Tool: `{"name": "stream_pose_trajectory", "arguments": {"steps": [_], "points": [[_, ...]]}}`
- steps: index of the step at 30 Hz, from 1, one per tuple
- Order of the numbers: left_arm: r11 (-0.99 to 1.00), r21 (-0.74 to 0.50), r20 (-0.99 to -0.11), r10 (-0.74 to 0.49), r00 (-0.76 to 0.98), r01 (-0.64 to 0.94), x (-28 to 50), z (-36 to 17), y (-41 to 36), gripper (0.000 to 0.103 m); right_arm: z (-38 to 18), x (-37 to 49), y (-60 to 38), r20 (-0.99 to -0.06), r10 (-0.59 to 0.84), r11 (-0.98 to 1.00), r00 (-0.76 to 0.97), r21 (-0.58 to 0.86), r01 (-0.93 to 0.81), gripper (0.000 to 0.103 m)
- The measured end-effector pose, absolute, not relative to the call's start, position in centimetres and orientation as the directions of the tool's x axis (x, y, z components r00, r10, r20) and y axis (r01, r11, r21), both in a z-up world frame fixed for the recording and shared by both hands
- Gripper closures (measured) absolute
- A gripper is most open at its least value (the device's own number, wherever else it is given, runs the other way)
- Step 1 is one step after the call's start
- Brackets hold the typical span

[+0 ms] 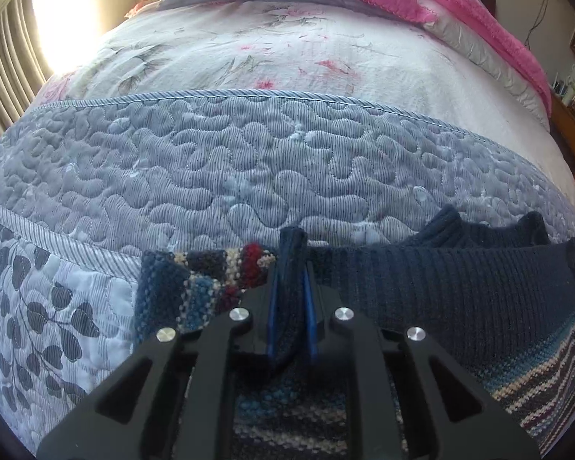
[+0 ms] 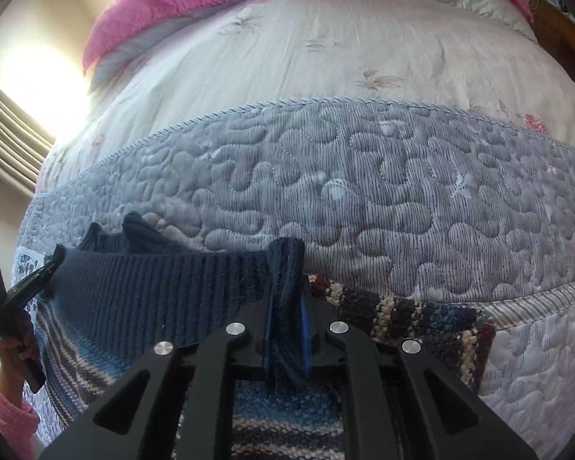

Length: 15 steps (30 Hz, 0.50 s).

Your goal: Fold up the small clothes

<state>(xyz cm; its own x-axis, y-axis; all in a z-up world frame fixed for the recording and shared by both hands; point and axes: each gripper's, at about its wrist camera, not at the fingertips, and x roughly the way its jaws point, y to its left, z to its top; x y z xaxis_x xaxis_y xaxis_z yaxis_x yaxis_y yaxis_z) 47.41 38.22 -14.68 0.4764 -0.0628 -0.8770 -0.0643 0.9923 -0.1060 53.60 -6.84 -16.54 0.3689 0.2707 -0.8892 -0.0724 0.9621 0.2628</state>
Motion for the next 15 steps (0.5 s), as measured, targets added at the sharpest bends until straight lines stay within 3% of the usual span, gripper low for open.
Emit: {"name": "stream_pose_trajectory", "arguments": {"steps": [3,4,5,6,11,15], "points": [[0.993,-0.095,-0.886,-0.049,0.462,-0.075,47.4,-14.2,38.2,0.086,-15.9,53.4,-6.8,-0.89,0.269,0.963,0.369,0.261,-0.074,0.086],[0.992,-0.089,-0.886,-0.039,0.462,-0.087,47.2,-13.5,38.3,0.076,-15.2,53.2,-7.1,-0.886,0.276,0.96,0.373,0.271,-0.068,0.081],[0.991,-0.09,-0.883,-0.032,0.468,-0.101,47.1,-12.8,38.5,0.064,-14.5,52.7,-7.6,-0.885,0.266,0.962,0.383,0.267,-0.053,0.063],[0.989,-0.103,-0.875,-0.039,0.482,-0.106,46.5,-11.8,38.9,0.06,-13.6,52.0,-8.3,-0.878,0.253,0.965,0.405,0.26,-0.039,0.048],[0.976,-0.214,-0.811,-0.149,0.566,-0.049,39.7,-6.8,40.2,0.053,-10.5,45.2,-10.9,-0.847,0.364,0.931,0.389,0.345,-0.12,0.048],[0.969,-0.241,-0.81,-0.226,0.541,0.044,33.7,-6.9,38.2,0.051,-11.6,38.4,-12.0,-0.87,0.355,0.934,0.342,0.316,-0.166,0.047]]}}
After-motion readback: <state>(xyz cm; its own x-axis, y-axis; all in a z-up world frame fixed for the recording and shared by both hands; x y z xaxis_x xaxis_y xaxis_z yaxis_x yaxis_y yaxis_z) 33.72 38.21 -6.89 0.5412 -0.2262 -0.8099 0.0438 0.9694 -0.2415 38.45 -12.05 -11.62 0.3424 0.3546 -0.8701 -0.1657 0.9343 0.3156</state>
